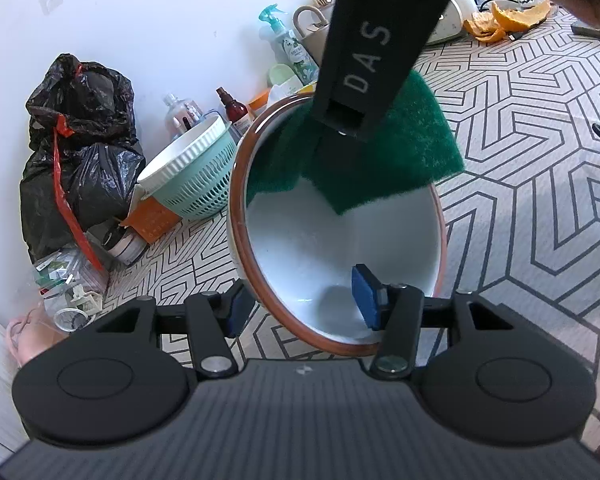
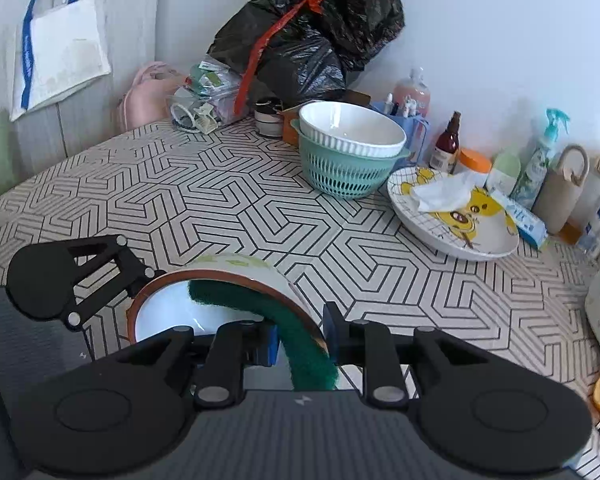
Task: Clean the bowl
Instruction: 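Scrub the bowl interior with the pad while the left tool tilts the bowl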
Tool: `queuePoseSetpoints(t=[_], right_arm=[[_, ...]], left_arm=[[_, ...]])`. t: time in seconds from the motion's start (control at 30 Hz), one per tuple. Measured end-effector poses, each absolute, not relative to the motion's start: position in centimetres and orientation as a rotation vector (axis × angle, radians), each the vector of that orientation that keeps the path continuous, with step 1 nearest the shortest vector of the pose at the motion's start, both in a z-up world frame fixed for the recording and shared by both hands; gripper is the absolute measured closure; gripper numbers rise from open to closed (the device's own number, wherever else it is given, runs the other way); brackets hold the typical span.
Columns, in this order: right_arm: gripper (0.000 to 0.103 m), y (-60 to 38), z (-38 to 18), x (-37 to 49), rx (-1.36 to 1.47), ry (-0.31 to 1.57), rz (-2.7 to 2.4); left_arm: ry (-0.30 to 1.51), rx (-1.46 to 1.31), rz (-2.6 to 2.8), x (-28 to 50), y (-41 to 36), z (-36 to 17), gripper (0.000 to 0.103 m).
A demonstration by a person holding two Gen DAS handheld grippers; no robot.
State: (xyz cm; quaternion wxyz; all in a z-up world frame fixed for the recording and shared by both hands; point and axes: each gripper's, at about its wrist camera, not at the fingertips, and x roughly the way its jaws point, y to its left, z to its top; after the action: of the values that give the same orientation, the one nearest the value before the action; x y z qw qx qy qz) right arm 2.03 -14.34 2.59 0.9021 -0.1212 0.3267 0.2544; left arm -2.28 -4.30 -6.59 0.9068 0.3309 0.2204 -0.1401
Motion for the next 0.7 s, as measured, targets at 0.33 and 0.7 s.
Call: queuePoseSetpoints(t=[0.33,0.7], right_arm=[[0.079,-12.5,3.4,-0.3,-0.374,0.605,0.553],[0.078,-13.9,3.2,1.0,-0.25,0.628,0.554]], left_arm=[[0.462,0.695,-0.291,-2.3,-4.2,-6.5,0.047],[0.452,0.708,-0.278,-2.8,-4.6,-6.8,0.047]])
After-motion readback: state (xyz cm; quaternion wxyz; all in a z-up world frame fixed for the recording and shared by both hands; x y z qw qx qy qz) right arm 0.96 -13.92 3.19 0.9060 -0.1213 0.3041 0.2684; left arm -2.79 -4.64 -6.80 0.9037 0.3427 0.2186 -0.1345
